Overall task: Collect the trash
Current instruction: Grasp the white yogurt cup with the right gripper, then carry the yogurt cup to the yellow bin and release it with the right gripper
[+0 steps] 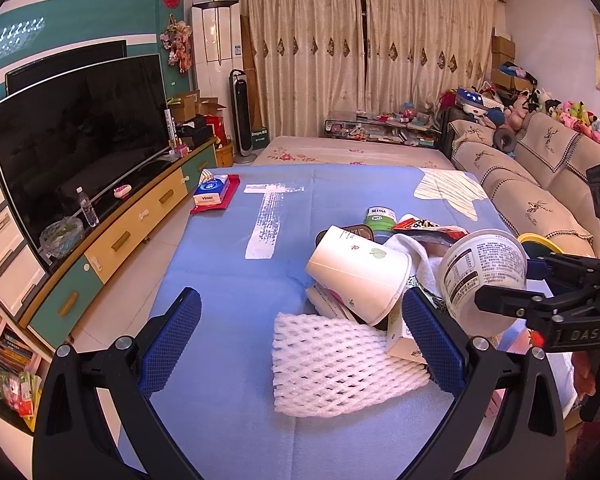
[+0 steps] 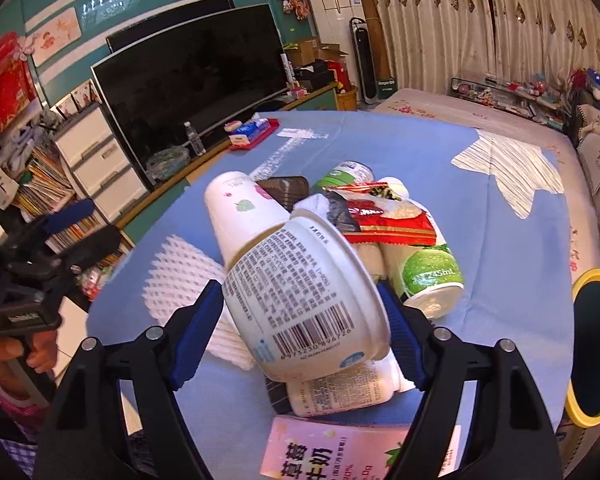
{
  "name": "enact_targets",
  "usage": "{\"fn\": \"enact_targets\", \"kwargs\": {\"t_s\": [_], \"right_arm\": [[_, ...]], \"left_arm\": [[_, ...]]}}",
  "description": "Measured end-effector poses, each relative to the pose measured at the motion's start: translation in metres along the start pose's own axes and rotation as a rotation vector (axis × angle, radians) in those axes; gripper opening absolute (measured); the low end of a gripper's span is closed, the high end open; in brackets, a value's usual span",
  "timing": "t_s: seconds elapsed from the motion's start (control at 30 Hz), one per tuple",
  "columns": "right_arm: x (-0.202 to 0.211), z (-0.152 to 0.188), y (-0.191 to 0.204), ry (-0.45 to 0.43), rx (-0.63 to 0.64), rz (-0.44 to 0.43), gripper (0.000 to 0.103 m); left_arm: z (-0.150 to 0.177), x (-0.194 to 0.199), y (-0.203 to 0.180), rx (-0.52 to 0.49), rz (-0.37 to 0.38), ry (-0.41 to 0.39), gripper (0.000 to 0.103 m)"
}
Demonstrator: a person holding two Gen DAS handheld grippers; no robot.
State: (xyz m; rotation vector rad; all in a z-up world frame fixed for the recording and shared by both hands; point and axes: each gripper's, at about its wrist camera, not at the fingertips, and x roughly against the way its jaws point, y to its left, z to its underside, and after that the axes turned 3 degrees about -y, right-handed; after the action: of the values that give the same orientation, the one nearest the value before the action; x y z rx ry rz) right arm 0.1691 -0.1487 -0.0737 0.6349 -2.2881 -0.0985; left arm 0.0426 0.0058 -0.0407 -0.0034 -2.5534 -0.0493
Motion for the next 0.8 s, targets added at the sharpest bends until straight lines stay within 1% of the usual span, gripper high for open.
{"fn": "enact_targets", "kwargs": {"t_s": [0.03,0.07,0.13,0.23,0.43,0.63,0.73,0.8], "right_arm": [[0.003,-0.001,0.002,-0.005,-0.004,-0.016,0.062],[0.006,-0.002,0.003,-0.008,-0.009,-0.027,0.056],[0.011,-0.005,0.004,-0.015,-0.015,-0.047,0.056],[0.013,-0.008,0.003,-0.017,-0.028,-0.041,0.055],[0.016,-0.008,-0.006,-0.025,-0.08,-0.07,0.055],[0.041,-0.014,-0.01,-0.084,-0.094,-0.081,0.055],[0.058,-0.016,-0.017,-0.126,-0.101,-0.071,0.055],[0.073,-0.018,-0.029,-0.163,-0.117,-0.046,0.055]], "left_arm": [[0.0,0.0,0.001,0.001,-0.001,-0.001,0.099],[-0.001,0.0,0.001,0.001,-0.002,-0.002,0.099],[-0.001,0.002,0.002,0.003,-0.003,-0.002,0.099],[-0.001,0.002,0.003,0.002,-0.003,-0.001,0.099],[-0.002,0.003,0.003,-0.002,0.0,-0.001,0.099],[-0.001,0.001,-0.001,-0.007,0.009,0.001,0.099],[-0.001,-0.002,-0.007,-0.017,0.017,0.005,0.099],[-0.002,-0.003,-0.012,-0.026,0.025,0.005,0.099]]}}
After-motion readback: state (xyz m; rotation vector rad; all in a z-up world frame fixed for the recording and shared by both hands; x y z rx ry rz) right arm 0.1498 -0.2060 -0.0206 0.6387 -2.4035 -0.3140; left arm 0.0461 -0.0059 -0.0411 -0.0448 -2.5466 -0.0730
